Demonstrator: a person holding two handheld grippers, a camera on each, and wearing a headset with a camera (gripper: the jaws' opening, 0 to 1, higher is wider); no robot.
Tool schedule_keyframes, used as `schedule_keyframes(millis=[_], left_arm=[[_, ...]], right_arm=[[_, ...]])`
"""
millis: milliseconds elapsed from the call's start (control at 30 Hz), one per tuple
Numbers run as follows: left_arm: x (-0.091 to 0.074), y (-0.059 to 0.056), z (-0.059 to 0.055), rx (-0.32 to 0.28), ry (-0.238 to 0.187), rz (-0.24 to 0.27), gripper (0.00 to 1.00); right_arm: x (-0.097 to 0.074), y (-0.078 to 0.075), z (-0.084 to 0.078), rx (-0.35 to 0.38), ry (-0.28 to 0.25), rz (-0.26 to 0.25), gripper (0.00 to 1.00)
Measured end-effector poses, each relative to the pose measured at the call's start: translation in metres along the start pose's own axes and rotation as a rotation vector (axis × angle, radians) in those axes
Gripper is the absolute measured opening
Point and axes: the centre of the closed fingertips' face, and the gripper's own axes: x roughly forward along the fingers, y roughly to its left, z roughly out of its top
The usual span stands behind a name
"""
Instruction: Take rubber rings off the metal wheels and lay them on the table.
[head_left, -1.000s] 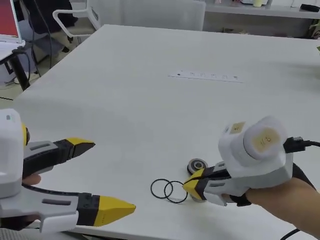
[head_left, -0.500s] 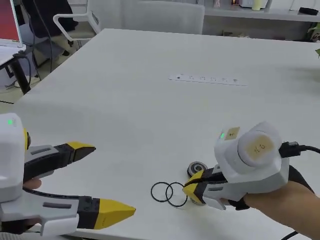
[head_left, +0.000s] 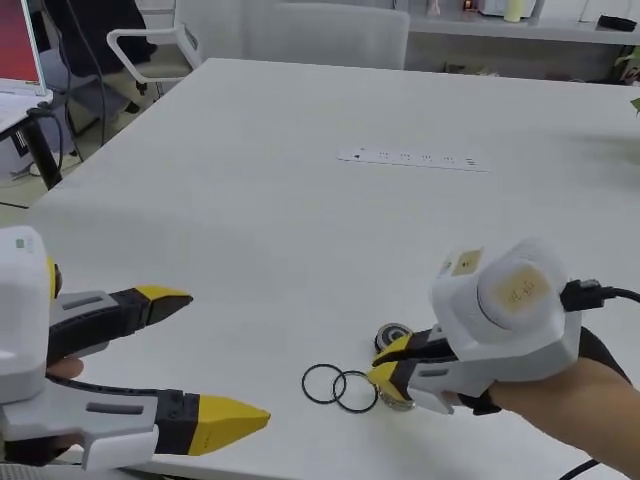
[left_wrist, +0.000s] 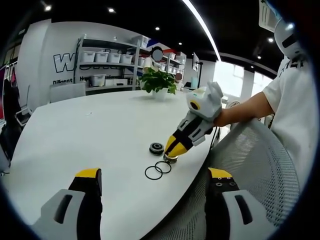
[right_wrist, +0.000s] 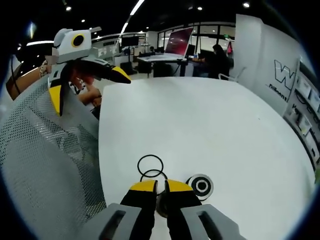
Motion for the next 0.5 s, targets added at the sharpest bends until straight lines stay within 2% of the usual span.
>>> schedule_keyframes(millis=[333,433,500], left_arm=[[0.001,0.0,0.0,0.005,0.004,-0.002,0.82],[0.001,0.0,0.0,0.005,0.003,-0.001,0.82],[0.001,0.0,-0.001,0.006,0.007,-0.001,0.82]], right_arm=[[-0.02,-0.015,0.031,0.035,-0.125,-0.048,0.07],[-0.032,-0.023,0.046,0.033,-0.193,-0.076,0.07],[-0.04,-0.028,0.053,0.063,-0.232,-0.088,0.08]])
